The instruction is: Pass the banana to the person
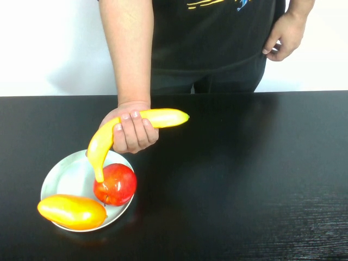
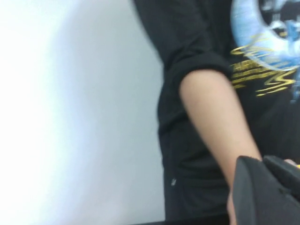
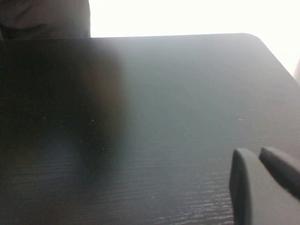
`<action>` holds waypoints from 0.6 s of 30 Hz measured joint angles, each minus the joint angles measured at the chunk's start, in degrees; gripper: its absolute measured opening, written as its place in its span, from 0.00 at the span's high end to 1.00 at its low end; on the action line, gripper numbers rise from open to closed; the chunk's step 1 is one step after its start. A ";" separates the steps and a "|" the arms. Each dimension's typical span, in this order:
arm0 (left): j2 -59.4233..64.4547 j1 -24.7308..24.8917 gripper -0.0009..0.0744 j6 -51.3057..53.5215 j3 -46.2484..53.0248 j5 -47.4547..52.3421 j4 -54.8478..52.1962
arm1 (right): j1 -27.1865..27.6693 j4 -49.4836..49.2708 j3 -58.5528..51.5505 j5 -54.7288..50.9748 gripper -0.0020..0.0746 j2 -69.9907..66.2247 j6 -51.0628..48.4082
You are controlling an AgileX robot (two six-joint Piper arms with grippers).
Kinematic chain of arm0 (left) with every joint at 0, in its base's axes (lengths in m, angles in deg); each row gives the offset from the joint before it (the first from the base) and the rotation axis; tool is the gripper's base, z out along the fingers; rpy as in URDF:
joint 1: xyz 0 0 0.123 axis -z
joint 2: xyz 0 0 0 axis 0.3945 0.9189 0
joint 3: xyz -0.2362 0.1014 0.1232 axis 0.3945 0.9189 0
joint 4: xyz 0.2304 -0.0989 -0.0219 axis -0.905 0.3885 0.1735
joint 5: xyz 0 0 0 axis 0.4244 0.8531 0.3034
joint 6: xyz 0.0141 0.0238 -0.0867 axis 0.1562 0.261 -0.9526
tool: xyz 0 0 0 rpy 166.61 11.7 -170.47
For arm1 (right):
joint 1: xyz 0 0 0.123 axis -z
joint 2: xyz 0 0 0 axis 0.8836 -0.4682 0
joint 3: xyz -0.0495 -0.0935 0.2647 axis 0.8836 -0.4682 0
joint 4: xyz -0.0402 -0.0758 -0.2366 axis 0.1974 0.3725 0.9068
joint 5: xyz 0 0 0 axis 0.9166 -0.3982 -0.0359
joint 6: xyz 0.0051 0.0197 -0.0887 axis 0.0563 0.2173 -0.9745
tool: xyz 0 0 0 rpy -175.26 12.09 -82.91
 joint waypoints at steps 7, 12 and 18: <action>-0.50 -2.84 0.99 -4.78 0.90 4.96 -0.96 | 0.00 0.00 0.00 0.00 0.99 0.00 0.00; -0.50 -2.97 0.99 -5.16 0.90 13.07 -1.61 | 0.00 0.00 0.00 0.00 0.99 0.00 0.00; -0.50 -2.97 0.99 -5.34 0.90 28.03 -2.00 | 0.00 0.00 0.00 0.00 0.99 0.00 0.00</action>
